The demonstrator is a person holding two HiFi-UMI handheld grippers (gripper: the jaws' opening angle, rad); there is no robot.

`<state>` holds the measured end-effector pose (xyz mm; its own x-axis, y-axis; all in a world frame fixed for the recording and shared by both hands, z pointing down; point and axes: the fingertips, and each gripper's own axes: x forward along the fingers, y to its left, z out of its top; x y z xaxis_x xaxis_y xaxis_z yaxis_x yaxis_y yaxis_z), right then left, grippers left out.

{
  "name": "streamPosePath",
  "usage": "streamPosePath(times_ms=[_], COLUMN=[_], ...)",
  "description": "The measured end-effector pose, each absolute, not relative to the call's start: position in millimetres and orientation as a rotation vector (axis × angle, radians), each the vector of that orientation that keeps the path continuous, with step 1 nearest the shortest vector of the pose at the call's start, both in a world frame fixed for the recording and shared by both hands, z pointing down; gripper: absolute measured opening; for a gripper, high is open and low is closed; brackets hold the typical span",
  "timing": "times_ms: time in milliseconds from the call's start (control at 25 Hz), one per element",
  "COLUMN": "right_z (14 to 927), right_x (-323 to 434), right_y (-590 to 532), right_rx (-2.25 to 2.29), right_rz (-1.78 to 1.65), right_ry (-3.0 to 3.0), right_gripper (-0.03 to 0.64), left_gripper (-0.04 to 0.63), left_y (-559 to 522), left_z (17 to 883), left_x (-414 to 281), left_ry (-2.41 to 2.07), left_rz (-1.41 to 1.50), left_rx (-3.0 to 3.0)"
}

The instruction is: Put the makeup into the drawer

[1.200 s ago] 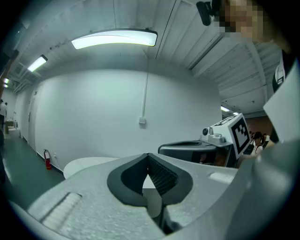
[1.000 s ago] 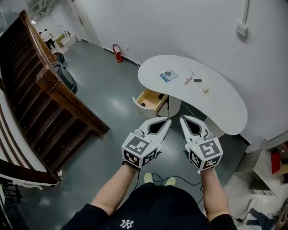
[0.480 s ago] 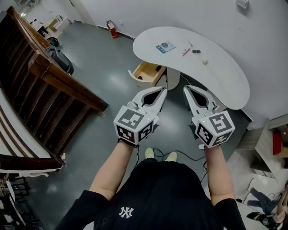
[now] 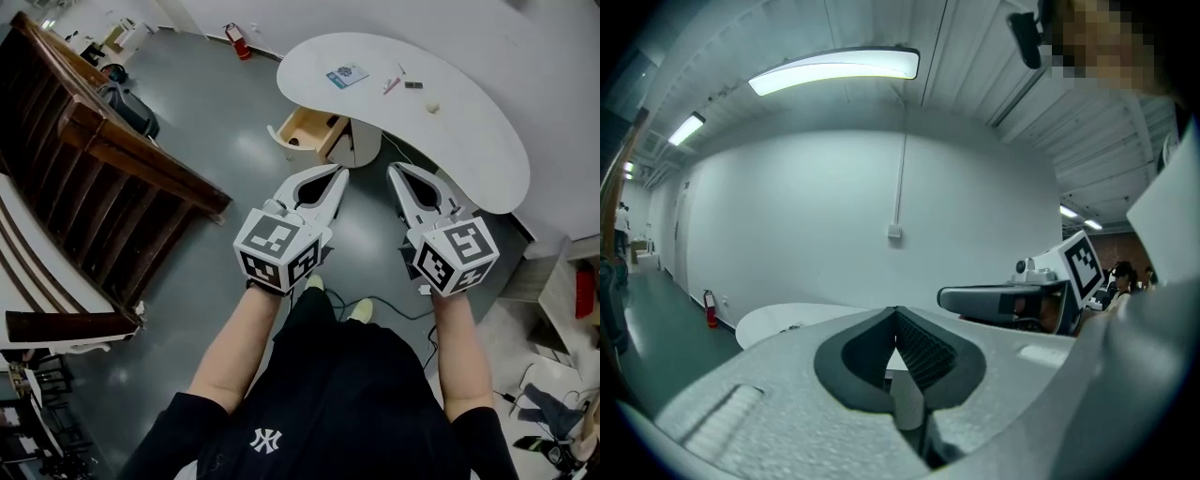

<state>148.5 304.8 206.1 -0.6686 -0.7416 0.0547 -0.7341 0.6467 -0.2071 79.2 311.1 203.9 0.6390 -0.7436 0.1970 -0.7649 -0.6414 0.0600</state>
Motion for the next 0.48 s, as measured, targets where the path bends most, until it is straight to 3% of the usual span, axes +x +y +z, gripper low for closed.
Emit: streamPosePath(times_ms=[480], right_z=[223], right_x=[152], right_y=[263], right_rx=[-1.296], right_rz=[-0.36], right_ry=[2.835], right_gripper=[0.015], left_gripper=[0.009], left_y=[276], left_z=[227], left_x=[96], left_ry=[-1.197], left_rz=[0.273], left_rx=[2.72])
